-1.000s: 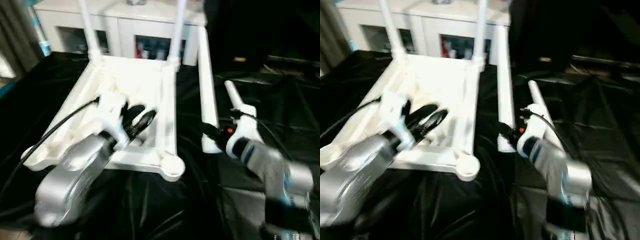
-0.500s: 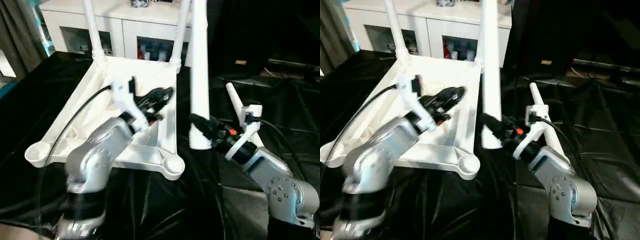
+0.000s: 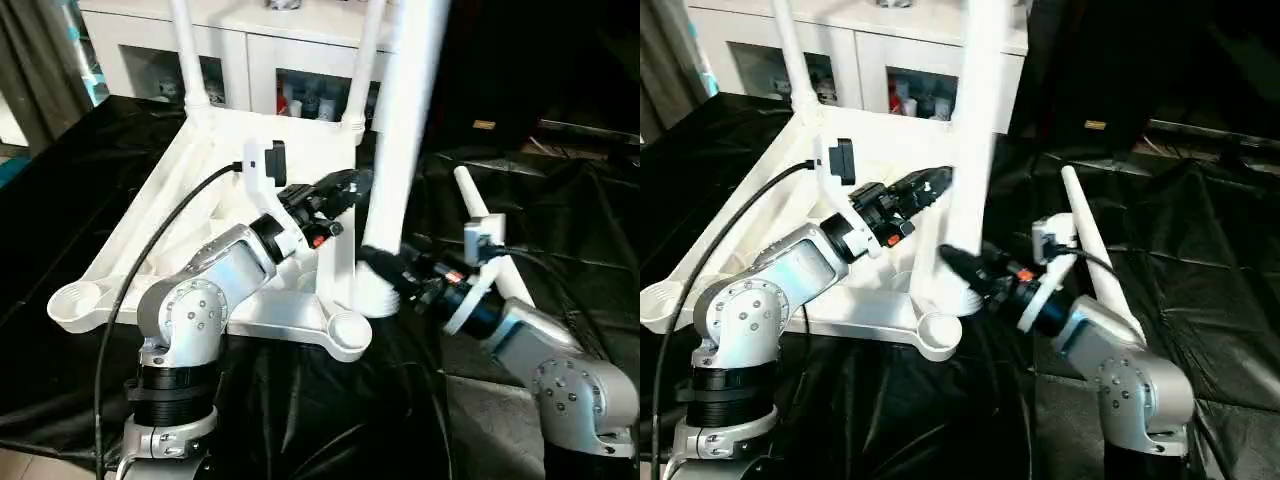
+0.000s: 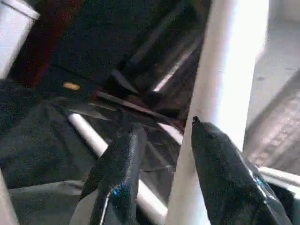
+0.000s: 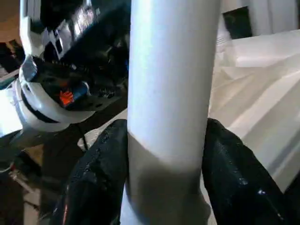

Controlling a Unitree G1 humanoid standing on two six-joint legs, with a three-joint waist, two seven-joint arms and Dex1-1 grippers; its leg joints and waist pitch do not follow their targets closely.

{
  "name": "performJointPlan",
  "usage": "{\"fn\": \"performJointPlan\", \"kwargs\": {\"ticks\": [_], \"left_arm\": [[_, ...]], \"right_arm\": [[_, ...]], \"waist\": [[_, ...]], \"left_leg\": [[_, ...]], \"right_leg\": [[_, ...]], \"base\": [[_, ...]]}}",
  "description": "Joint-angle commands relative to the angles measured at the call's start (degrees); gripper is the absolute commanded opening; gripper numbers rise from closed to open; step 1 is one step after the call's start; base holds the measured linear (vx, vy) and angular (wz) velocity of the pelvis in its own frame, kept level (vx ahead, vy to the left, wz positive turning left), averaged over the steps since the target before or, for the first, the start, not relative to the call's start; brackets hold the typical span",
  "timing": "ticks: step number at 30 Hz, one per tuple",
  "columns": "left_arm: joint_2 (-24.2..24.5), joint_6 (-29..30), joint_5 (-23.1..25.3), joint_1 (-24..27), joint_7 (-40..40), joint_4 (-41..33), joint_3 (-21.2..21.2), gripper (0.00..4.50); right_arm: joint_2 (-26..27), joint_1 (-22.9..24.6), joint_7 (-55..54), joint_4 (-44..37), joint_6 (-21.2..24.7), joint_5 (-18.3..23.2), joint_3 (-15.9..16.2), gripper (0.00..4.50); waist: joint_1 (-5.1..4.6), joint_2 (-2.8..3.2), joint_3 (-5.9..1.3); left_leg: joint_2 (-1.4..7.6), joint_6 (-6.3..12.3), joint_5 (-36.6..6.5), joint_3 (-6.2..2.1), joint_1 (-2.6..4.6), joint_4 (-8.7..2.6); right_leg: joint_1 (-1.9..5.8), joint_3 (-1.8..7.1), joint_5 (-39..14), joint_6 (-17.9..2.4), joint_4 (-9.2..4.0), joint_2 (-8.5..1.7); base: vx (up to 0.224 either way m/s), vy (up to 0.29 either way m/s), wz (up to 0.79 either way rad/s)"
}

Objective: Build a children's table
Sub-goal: Pick table leg

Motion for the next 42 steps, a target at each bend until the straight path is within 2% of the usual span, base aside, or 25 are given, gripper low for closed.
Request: {"fn": "performJointPlan", "kwargs": {"ticks": [1,5,6,9,10,11,12,14,15,17,22,29,30,33,34,35,36,37,39,42], "left_arm": [[-0.44,2.07,-3.21,-0.24,-2.07,-1.40,-1.19,1.92],[0.76,3.58,-5.49,0.64,-5.03,-1.75,-1.34,1.92],[1.46,3.91,-5.57,0.90,-6.45,-1.72,-1.90,1.92],[4.50,4.65,-5.94,1.56,-11.77,-1.29,-3.68,1.92],[4.50,4.65,-5.94,1.56,-11.77,-1.29,-3.68,1.92],[5.11,4.81,-6.33,1.59,-13.01,-0.99,-3.69,1.92],[6.11,4.96,-7.47,1.26,-15.63,-0.11,-3.31,1.92],[6.81,5.17,-8.47,0.77,-16.88,0.99,-2.65,1.92],[7.21,5.35,-8.94,0.46,-17.63,1.71,-2.21,1.92],[7.80,5.76,-9.77,0.05,-18.90,2.45,-1.64,2.09],[9.62,6.46,-11.70,-0.63,-23.10,2.07,-1.51,2.51],[12.29,5.23,-8.51,-0.02,-26.03,0.26,-6.27,3.06],[13.05,3.69,-6.06,0.18,-26.73,0.13,-8.45,3.13],[13.80,2.04,-3.40,0.21,-27.47,0.50,-10.74,3.18],[13.87,1.80,-3.09,0.21,-27.63,0.57,-11.06,3.18],[13.86,1.29,-2.91,0.12,-27.98,1.00,-11.50,3.18],[13.84,1.19,-2.91,0.07,-28.08,1.11,-11.55,3.18],[13.85,0.88,-3.02,-0.18,-28.58,1.47,-11.63,3.18],[13.69,1.23,-3.87,-0.74,-29.11,2.14,-11.09,3.00],[13.32,2.18,-6.03,-1.62,-29.88,3.21,-9.40,2.83]], "right_arm": [[-0.98,0.17,3.03,-1.85,0.93,1.74,3.10,1.90],[-2.57,0.68,4.92,-2.54,1.44,3.05,3.95,1.89],[-3.20,0.78,5.49,-2.48,1.51,3.45,4.14,1.89],[-5.17,0.64,7.13,-2.06,1.52,3.88,4.80,1.89],[-5.17,0.64,7.13,-2.06,1.52,3.88,4.80,1.89],[-5.62,0.60,7.56,-2.00,1.51,3.96,4.86,1.89],[-6.80,0.44,8.79,-1.67,1.43,4.18,4.83,1.89],[-7.84,0.42,9.54,-1.27,1.01,4.30,5.10,1.89],[-8.42,0.43,9.85,-1.10,0.68,4.11,5.42,1.89],[-9.06,0.44,10.20,-1.05,0.46,4.10,5.60,1.89],[-10.64,0.69,11.23,-1.49,0.54,4.87,5.99,1.89],[-14.14,1.65,13.75,-2.64,0.17,4.18,8.67,1.89],[-14.90,1.80,14.50,-2.81,0.41,4.22,9.18,1.89],[-16.35,1.90,15.62,-2.91,0.51,3.97,10.44,1.89],[-16.70,1.94,15.94,-2.98,0.49,3.93,10.71,1.89],[-18.06,2.24,17.14,-3.43,0.46,3.95,11.58,1.89],[-18.40,2.33,17.46,-3.56,0.40,3.93,11.76,1.89],[-19.46,2.59,18.33,-3.95,0.02,3.93,12.21,1.89],[-20.10,2.72,18.88,-3.71,-0.40,3.87,12.27,1.89],[-20.95,2.76,19.77,-2.84,-1.37,3.27,12.58,1.89]], "waist": [[0.11,-0.11,-3.66],[0.10,-0.06,-3.59],[0.05,-0.22,-3.43],[0.11,-0.12,-3.46],[0.30,0.71,-3.62],[0.08,0.28,-3.60],[0.21,0.56,-3.70],[0.30,0.44,-3.71],[0.32,1.04,-3.89],[0.21,0.67,-3.85],[0.23,0.86,-3.69],[0.27,0.74,-3.45],[0.25,0.50,-3.41],[0.17,0.66,-3.33],[0.18,0.60,-3.34],[0.21,0.96,-3.42],[0.19,0.71,-3.44],[0.23,0.96,-3.48],[0.22,0.76,-3.48],[0.23,0.85,-3.54]], "left_leg": [[3.53,-0.19,-7.89,-1.40,1.22,-3.95],[3.62,-0.33,-8.08,-1.48,1.25,-4.08],[3.61,-0.30,-8.30,-1.48,1.22,-4.18],[3.60,-0.60,-8.88,-1.50,1.36,-4.23],[3.58,-0.82,-8.86,-1.64,1.45,-4.17],[3.64,-1.09,-9.23,-1.54,1.37,-4.30],[3.65,-1.20,-9.16,-1.56,1.42,-4.24],[3.65,-1.22,-9.06,-1.53,1.40,-4.26],[3.64,-1.50,-9.02,-1.57,1.48,-4.17],[3.59,-1.45,-9.21,-1.51,1.44,-4.23],[3.70,-1.46,-9.88,-1.54,1.48,-4.29],[3.83,-1.45,-10.79,-1.58,1.52,-4.45],[3.83,-1.19,-10.91,-1.54,1.47,-4.46],[3.95,-1.30,-11.08,-1.61,1.50,-4.54],[3.92,-1.34,-11.10,-1.60,1.48,-4.50],[3.92,-1.37,-11.21,-1.66,1.51,-4.46],[3.96,-1.37,-11.25,-1.64,1.49,-4.46],[3.91,-1.37,-11.04,-1.62,1.50,-4.39],[3.87,-1.07,-10.75,-1.59,1.40,-4.34],[3.86,-0.99,-10.95,-1.57,1.45,-4.27]], "right_leg": [[1.92,3.06,-8.56,-9.39,-5.30,-5.92],[1.81,3.07,-9.29,-8.83,-5.42,-5.80],[1.73,3.07,-9.55,-8.61,-5.54,-5.76],[1.68,3.09,-11.26,-8.01,-5.65,-5.79],[1.69,3.11,-11.36,-7.86,-5.57,-5.88],[1.68,3.15,-10.71,-7.84,-5.62,-5.72],[1.68,3.12,-10.01,-8.30,-5.58,-5.81],[1.78,3.11,-8.98,-8.84,-5.43,-5.79],[1.76,3.08,-8.29,-9.29,-5.27,-5.78],[1.84,3.07,-7.52,-9.63,-5.29,-5.67],[1.81,3.11,-7.91,-10.49,-5.27,-5.83],[1.79,3.20,-9.37,-10.05,-5.42,-5.80],[1.85,3.27,-9.99,-9.75,-5.53,-5.89],[1.76,3.27,-11.18,-9.29,-5.70,-5.94],[1.81,3.30,-11.22,-9.25,-5.68,-5.96],[1.79,3.30,-11.15,-9.36,-5.62,-5.96],[1.89,3.29,-10.80,-9.44,-5.66,-5.94],[1.87,3.30,-10.34,-9.74,-5.60,-6.00],[1.90,3.23,-9.34,-10.50,-5.51,-5.94],[1.87,3.17,-9.22,-11.32,-5.46,-5.94]], "base": [[0.000,0.000,0.00],[0.000,0.000,0.00],[0.000,0.000,0.00],[0.000,0.000,0.00],[0.000,0.000,0.00],[0.000,0.000,0.00],[0.000,0.000,0.00],[0.000,0.000,0.00],[0.000,0.000,0.00],[0.000,0.000,0.00],[0.000,0.000,0.00],[0.000,0.000,0.00],[0.000,0.000,0.00],[0.000,0.000,0.00],[0.000,0.000,0.00],[0.000,0.000,0.00],[0.000,0.000,0.00],[0.000,0.000,0.00],[0.000,0.000,0.00],[0.000,0.000,0.00]]}}
